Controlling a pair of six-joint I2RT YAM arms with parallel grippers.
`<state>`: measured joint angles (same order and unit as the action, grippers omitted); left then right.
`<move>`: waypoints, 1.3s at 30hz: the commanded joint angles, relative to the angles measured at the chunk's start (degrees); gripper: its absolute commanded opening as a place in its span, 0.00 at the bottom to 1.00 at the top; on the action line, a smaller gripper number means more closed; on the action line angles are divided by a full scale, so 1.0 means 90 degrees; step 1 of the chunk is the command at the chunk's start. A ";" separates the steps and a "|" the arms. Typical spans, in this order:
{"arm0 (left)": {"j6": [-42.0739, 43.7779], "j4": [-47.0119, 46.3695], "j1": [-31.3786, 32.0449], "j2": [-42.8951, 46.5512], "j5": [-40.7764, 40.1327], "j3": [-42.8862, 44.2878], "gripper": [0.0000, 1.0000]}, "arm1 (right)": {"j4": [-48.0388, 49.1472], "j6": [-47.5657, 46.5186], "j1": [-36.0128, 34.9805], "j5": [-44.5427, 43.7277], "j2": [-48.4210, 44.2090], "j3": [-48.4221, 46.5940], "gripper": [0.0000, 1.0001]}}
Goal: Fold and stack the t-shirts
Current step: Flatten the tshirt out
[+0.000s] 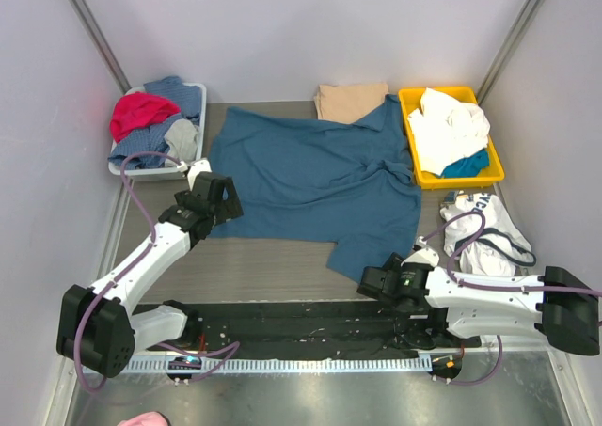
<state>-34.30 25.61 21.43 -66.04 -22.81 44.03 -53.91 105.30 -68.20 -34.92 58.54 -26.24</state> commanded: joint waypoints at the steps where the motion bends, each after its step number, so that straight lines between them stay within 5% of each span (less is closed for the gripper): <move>1: -0.0017 0.0026 0.0021 0.0102 -0.0122 0.0147 1.00 | -0.0016 0.0068 -0.0049 -0.0144 0.0038 0.0005 0.58; 19: -0.0095 0.0007 0.0021 0.0229 -0.0210 0.0059 1.00 | -0.0123 -0.0010 -0.0049 -0.0066 0.0077 -0.0004 0.38; 34: -0.0192 0.0065 0.0021 0.0258 -0.0474 -0.0058 1.00 | -0.0084 -0.0137 -0.0049 -0.0036 0.0116 -0.0024 0.02; 39: -0.0183 0.0095 0.0011 0.0267 -0.0552 -0.0049 1.00 | -0.0094 -0.0147 -0.0058 -0.0036 0.0028 0.0005 0.01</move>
<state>-35.53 26.46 21.43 -64.62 -25.78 43.66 -53.91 103.59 -68.31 -33.76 59.27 -26.24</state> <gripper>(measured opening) 0.996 0.031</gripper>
